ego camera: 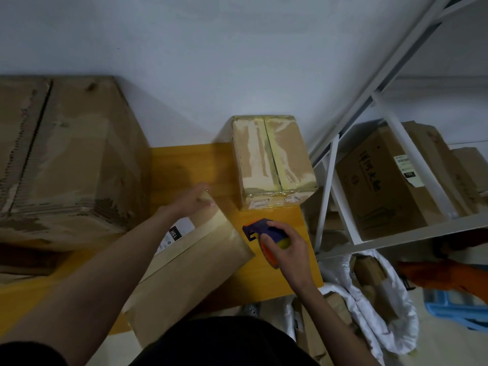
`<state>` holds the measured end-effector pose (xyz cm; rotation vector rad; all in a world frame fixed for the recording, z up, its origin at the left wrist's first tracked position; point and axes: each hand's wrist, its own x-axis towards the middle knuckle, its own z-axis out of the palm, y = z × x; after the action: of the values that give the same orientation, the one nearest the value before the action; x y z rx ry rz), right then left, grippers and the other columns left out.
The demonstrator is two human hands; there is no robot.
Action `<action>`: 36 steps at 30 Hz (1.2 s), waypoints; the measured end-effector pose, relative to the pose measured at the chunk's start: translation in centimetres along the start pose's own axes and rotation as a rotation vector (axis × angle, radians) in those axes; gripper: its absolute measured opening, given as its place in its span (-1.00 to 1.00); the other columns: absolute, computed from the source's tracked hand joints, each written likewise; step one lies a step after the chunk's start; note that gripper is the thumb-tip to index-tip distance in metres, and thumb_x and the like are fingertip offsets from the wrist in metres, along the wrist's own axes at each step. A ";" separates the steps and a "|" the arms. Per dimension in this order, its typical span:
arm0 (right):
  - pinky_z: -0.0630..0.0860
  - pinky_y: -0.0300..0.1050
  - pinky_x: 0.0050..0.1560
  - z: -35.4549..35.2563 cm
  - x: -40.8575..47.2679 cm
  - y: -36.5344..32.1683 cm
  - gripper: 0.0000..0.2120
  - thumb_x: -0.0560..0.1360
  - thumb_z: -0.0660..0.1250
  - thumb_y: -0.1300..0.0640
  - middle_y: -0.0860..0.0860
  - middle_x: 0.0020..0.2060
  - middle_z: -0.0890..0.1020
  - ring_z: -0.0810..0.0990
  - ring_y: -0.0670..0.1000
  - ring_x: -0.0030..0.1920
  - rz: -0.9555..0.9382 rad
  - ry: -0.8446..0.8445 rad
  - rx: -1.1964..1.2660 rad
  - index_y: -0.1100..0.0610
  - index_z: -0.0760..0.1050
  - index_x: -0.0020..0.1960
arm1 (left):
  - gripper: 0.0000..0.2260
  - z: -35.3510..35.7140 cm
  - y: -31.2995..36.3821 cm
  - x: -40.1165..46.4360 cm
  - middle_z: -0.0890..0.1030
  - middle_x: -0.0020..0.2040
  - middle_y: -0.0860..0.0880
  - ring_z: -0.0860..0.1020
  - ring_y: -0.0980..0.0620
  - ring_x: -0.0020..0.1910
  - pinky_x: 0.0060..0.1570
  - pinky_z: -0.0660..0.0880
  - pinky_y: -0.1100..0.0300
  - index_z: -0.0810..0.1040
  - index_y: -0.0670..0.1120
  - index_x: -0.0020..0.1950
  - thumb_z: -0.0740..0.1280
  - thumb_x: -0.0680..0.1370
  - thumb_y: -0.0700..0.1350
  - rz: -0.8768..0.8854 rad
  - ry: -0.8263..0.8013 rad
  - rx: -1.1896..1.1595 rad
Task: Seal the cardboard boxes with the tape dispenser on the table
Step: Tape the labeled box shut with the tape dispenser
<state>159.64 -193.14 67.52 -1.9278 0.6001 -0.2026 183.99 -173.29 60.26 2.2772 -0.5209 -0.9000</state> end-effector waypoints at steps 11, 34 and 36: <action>0.53 -0.36 -0.01 0.3 -0.3 0.4 -0.70 0.51 0.50 0.12 -0.10 0.15 0.64 0.60 -0.14 0.09 0.037 0.014 0.009 0.01 0.60 0.22 | -0.79 0.3 -0.7 0.3 0.46 0.42 0.01 0.41 -0.03 0.39 0.23 0.35 0.09 0.62 -0.01 0.22 0.36 0.61 -0.01 0.225 0.119 0.306; 0.56 -0.23 0.03 0.0 -0.7 1.7 -0.72 0.52 0.49 0.09 -0.11 0.13 0.63 0.59 -0.14 0.08 0.056 0.049 0.008 -0.02 0.59 0.22 | -0.71 8.7 2.9 -4.1 0.67 0.09 0.11 0.51 0.09 0.26 0.54 -0.27 -0.20 0.70 0.08 0.08 0.23 0.61 -0.20 0.432 -0.047 0.324; 0.55 -0.27 0.01 -0.1 -0.8 1.7 -0.72 0.52 0.49 0.09 -0.10 0.13 0.64 0.59 -0.15 0.07 0.055 0.055 0.011 -0.02 0.59 0.21 | -0.77 9.9 2.3 -4.5 0.64 0.11 0.17 0.40 0.07 0.35 0.50 -0.36 -0.21 0.69 0.17 0.09 0.25 0.60 0.11 0.470 -0.065 0.412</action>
<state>158.35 -193.42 66.13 -1.8980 0.6861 -0.2241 173.51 -176.53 58.26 2.3209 -1.3073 -0.6715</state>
